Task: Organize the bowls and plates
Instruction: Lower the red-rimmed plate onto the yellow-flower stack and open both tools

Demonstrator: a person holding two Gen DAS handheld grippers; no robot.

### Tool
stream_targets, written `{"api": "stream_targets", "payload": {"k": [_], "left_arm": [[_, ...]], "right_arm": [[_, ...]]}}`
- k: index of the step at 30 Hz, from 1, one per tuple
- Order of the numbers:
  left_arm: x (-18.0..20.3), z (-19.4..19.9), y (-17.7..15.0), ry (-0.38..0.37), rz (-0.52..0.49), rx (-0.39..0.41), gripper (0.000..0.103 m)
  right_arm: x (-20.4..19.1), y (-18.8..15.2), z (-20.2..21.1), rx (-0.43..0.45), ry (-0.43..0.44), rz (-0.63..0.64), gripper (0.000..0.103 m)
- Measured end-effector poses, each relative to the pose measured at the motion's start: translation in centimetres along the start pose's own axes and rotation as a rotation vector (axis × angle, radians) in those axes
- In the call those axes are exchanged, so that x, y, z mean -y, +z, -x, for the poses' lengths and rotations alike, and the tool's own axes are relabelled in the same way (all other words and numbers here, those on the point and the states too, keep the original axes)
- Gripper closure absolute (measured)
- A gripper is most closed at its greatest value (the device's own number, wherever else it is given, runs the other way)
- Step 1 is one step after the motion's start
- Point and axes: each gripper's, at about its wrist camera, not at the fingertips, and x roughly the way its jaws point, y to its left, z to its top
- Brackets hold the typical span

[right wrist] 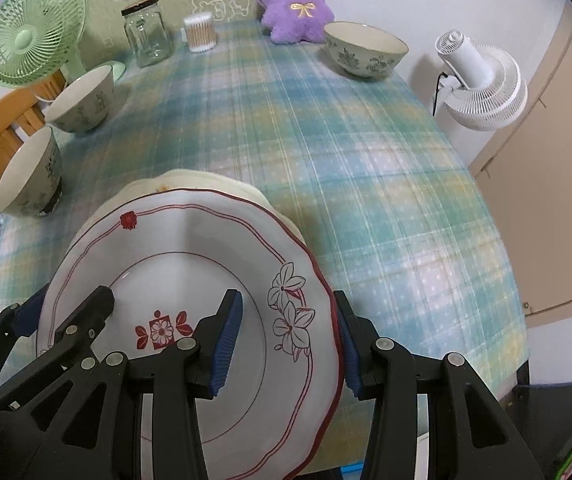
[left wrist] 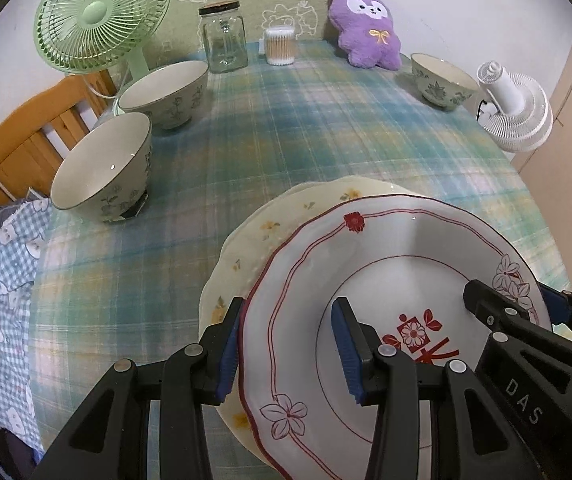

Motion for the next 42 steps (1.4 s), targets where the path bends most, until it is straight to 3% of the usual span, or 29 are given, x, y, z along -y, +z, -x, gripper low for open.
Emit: {"api": "stream_targets", "payload": {"k": [15,26,27,28,31,38,40,42], "left_arm": [[0.8,-1.5,-0.2,0.016,-0.009,-0.005,0.059],[0.8,-1.4,-0.4,0.023,0.014,0.004,0.054],[0.9,-1.4,-0.3,0.024,0.017,0.003,0.054],[0.9,-1.4,-0.3,0.024,0.018,0.001,0.054],[1.0,-1.4,-0.3,0.023,0.020,0.001,0.052],[1.3,-1.1,-0.5,0.024,-0.017,-0.016,0.041],[1.3,-0.9,-0.5,0.054,-0.025,-0.016,0.028],[1.2,-0.4,-0.6,0.097,-0.030,0.006,0.024]], "right_arm": [[0.3,-0.1,-1.2,-0.012,-0.016,0.016,0.054],[1.0,-0.4,-0.6,-0.035,0.020,0.023,0.055],[1.1,-0.6,-0.4,-0.033,0.021,0.024,0.055],[1.1,-0.6,-0.3,-0.033,0.022,0.029,0.066],[1.1,-0.8,-0.1,-0.034,0.016,0.047,0.068],[1.2,-0.7,-0.9,-0.018,0.047,0.028,0.068],[0.6,-0.6,-0.8,0.005,0.031,0.052,0.068],[-0.1,-0.5,-0.6,0.033,0.017,0.082,0.068]]}}
